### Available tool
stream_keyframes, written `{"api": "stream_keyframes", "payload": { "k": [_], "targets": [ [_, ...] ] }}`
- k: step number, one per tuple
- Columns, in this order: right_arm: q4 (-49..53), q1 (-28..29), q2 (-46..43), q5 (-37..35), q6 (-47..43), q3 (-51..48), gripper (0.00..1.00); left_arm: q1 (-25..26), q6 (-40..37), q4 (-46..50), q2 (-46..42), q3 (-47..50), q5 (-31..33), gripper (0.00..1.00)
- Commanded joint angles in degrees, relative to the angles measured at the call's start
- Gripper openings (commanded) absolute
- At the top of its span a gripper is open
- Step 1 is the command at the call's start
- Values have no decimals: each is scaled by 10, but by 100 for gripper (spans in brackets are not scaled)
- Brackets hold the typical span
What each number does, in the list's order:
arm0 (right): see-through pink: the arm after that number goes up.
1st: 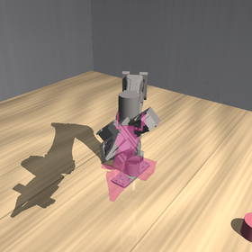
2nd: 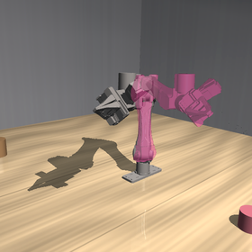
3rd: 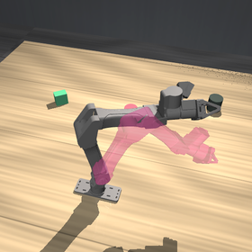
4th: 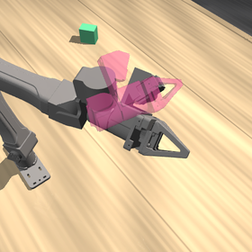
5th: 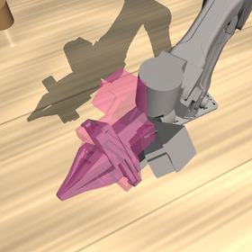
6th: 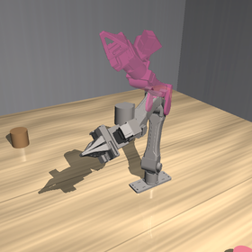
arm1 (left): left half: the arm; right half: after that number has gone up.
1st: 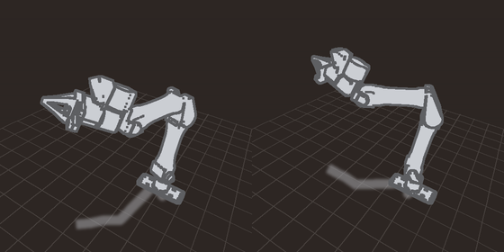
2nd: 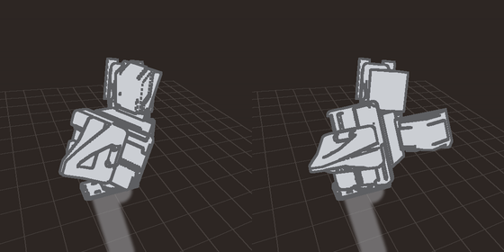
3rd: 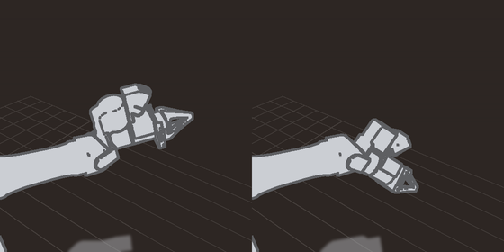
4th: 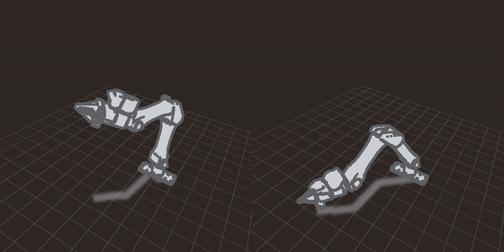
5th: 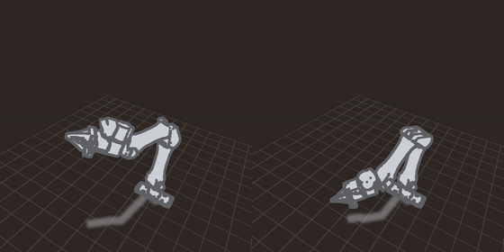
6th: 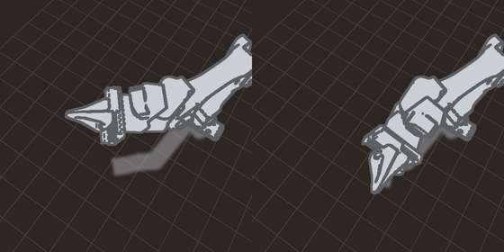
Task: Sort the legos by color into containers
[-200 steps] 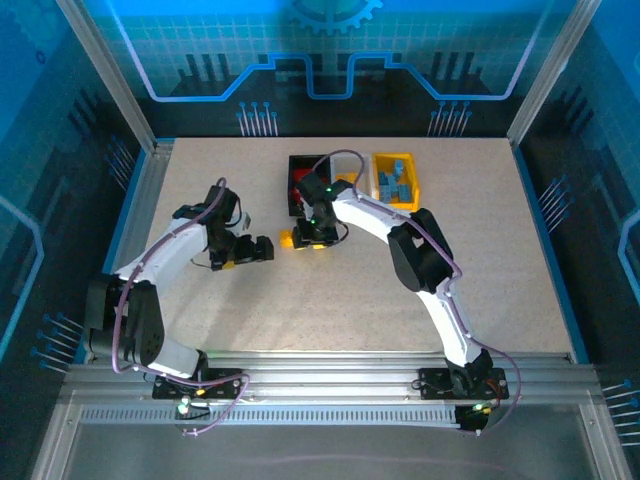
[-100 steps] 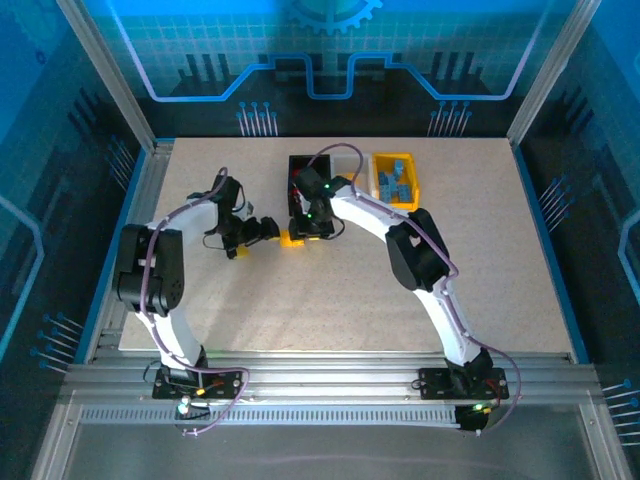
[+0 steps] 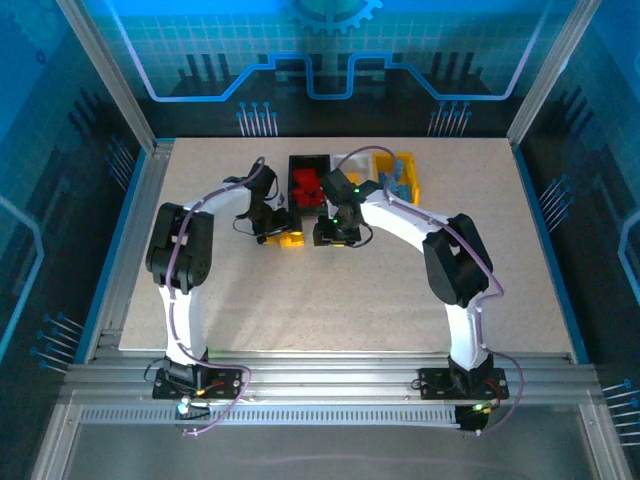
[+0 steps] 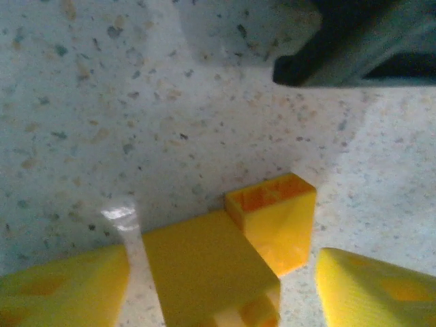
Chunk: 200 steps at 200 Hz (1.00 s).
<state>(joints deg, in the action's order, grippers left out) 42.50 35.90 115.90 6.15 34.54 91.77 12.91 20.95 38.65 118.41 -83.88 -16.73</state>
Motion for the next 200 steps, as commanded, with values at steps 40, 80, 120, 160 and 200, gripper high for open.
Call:
{"api": "stream_keyframes", "payload": {
  "k": [40, 80, 120, 160, 200],
  "targets": [
    [-21, -23, -59, -1, 8, -64, 47, 0, -7, 55, 2, -20, 20, 40],
    [-29, -27, -59, 5, -2, -76, 47, 0, -4, 65, -43, -8, -4, 28],
    [-39, -46, -89, -5, 7, -89, 47, 1, 32, 83, -96, -63, -48, 26],
    [-46, -114, -173, 26, 15, -168, 47, 33, 116, 41, -63, -180, -96, 28],
    [-16, -144, -256, 25, -4, -225, 47, 71, 168, -5, 76, -367, -94, 29]
  ]
}}
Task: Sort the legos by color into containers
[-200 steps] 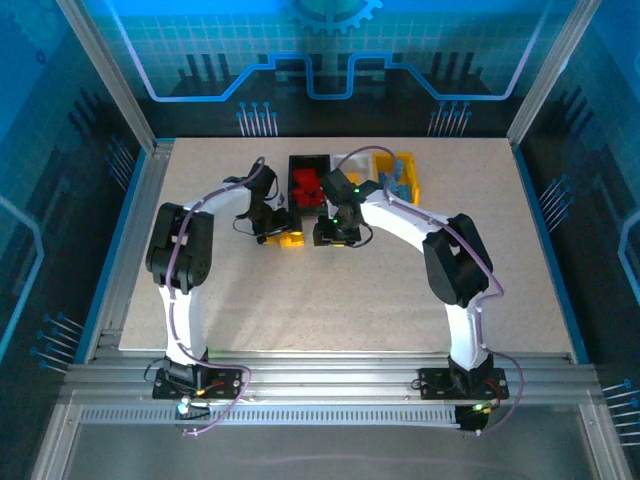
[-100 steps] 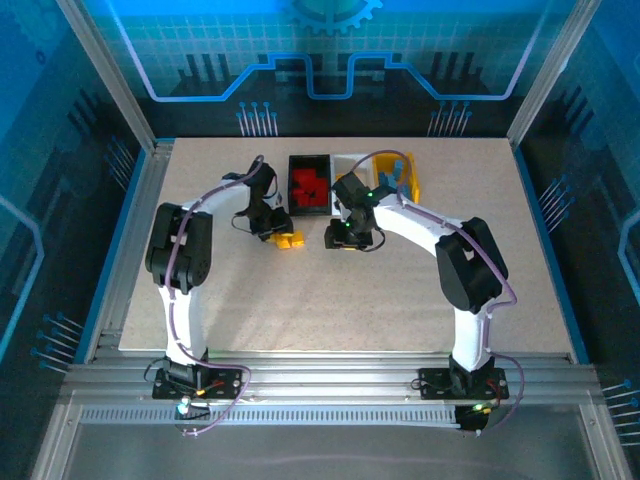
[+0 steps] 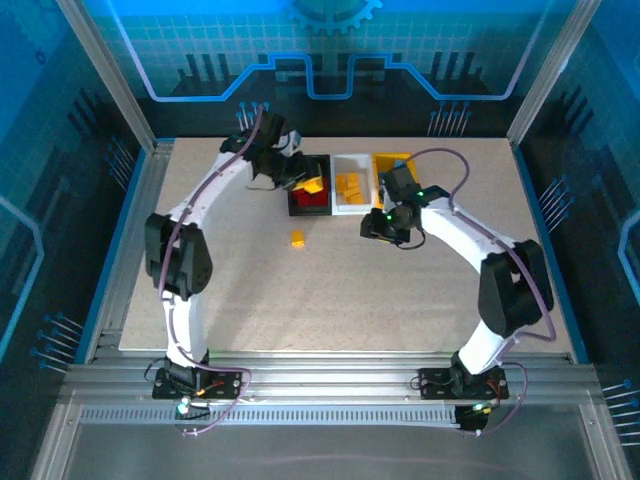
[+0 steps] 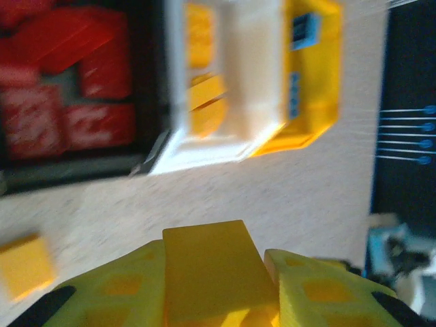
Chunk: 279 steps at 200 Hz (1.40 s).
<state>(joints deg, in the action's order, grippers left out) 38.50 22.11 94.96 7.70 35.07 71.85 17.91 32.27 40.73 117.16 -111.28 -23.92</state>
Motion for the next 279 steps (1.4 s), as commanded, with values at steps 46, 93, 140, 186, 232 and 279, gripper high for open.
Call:
{"api": "stream_keyframes", "payload": {
  "k": [46, 93, 140, 186, 232, 279],
  "targets": [
    [42, -7, -100, 10, -19, -47, 47, 33, 113, -34, 262, -314, -20, 47],
    [66, 38, -40, -14, -56, 27, 48, 28, 97, -29, 233, -296, -14, 76],
    [112, 147, 170, -52, -88, 233, 51, -33, -17, 51, -32, -40, 100, 85],
    [213, 205, 406, -89, -100, 518, 58, -170, -49, 63, -318, 280, 114, 94],
    [283, 220, 521, -162, -85, 664, 59, -190, -21, 53, -458, 451, 115, 99],
    [251, 218, 540, -191, -88, 665, 58, -190, -19, 55, -512, 506, 130, 99]
  ]
}}
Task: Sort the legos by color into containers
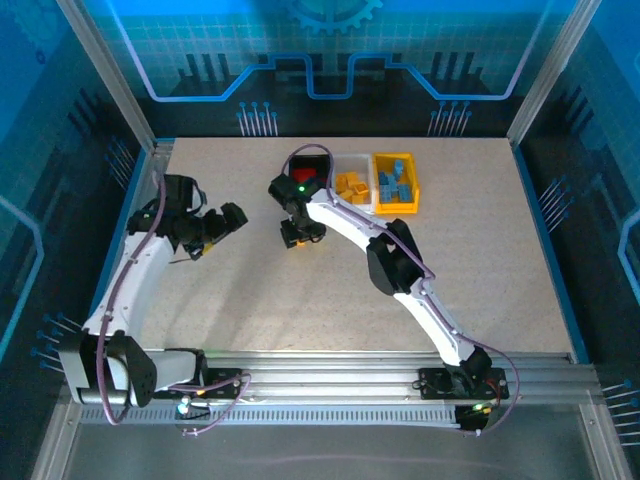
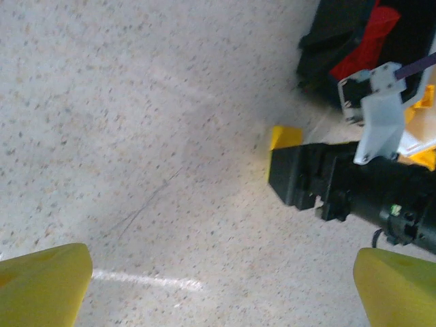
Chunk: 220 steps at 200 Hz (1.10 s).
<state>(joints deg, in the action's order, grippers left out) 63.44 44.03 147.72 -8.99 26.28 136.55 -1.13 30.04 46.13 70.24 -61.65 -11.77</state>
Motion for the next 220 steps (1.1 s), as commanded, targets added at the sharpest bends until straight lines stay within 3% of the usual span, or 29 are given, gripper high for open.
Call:
{"api": "stream_keyframes", "payload": {
  "k": [1, 51, 82, 101, 115, 142, 170, 220],
  "targets": [
    [0, -2, 12, -24, 0, 18, 58, 1, 3, 1, -43, 10, 9, 99],
    [2, 0, 70, -5, 9, 88, 53, 0, -8, 18, -44, 14, 16, 99],
    [0, 0, 58, -7, 12, 66, 39, 0, -13, 19, -41, 16, 21, 99],
    [-15, 0, 19, -5, 6, 35, 26, 0, -13, 13, -38, 18, 28, 99],
    [-18, -2, -15, 11, 4, 24, 21, 0, -11, 8, -37, 19, 29, 99],
    [-14, -17, -100, 40, 4, 10, 21, -2, -8, -3, -40, 18, 43, 99],
    [-19, -70, -171, 60, 5, -11, 23, -2, -10, -26, -49, 25, 51, 99],
    [-56, -180, -140, 54, -32, 12, 28, -2, -20, -103, -82, 68, 133, 99]
  ]
}}
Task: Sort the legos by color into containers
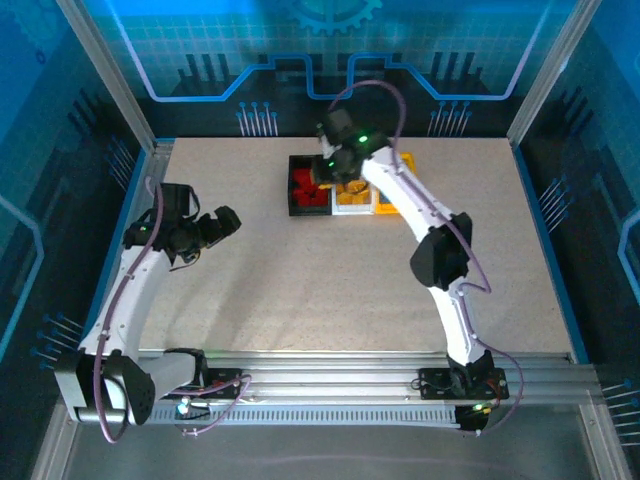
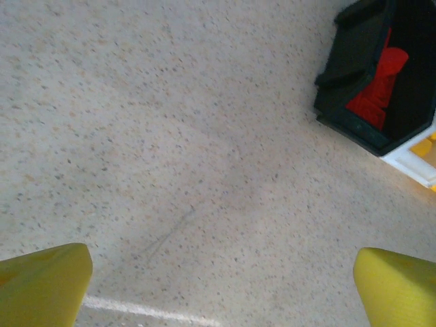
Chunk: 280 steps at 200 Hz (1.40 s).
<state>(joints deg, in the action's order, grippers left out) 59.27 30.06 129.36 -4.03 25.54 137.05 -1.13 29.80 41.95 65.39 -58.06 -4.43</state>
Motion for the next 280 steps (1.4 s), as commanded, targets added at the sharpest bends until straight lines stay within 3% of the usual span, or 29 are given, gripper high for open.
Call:
{"api": "stream_keyframes", "payload": {
  "k": [1, 46, 60, 78, 109, 122, 142, 172, 195, 230, 244, 256, 280],
  "targets": [
    [-16, -42, 49, 4, -26, 8, 28, -2, -18, -65, -36, 36, 63, 99],
    [-23, -76, 105, -7, -49, 97, 64, -1, -88, -301, -145, 202, 191, 99],
    [-52, -78, 62, -9, -59, 49, 71, -2, -138, -345, -155, 228, 206, 99],
    [-124, -86, -42, -3, -64, -90, 77, -1, -185, -372, -141, 235, 214, 99],
    [-311, -126, -257, 21, -56, -422, 78, -8, -245, -448, -112, 257, 210, 99],
    [-419, -143, -356, 5, -84, -588, 78, -14, -260, -497, -98, 274, 193, 99],
    [-500, -169, -442, -23, -152, -752, 77, -24, -265, -552, -57, 296, 170, 99],
    [-494, -247, -471, -12, -183, -838, 76, -27, -250, -684, 26, 332, 113, 99],
    [-576, -289, -483, 4, -222, -908, 76, -26, -243, -849, 112, 375, 95, 99],
    [-704, -300, -453, 35, -271, -958, 75, -26, -266, -1061, 244, 411, 37, 99],
    [-715, -290, -435, 43, -285, -961, 74, -26, -260, -979, 226, 387, 48, 99],
    [-743, -275, -442, 39, -297, -986, 74, -20, -267, -987, 235, 383, 55, 99],
    [-899, -252, -467, 46, -297, -1070, 75, -19, -267, -981, 233, 381, 55, 99]
  ]
}}
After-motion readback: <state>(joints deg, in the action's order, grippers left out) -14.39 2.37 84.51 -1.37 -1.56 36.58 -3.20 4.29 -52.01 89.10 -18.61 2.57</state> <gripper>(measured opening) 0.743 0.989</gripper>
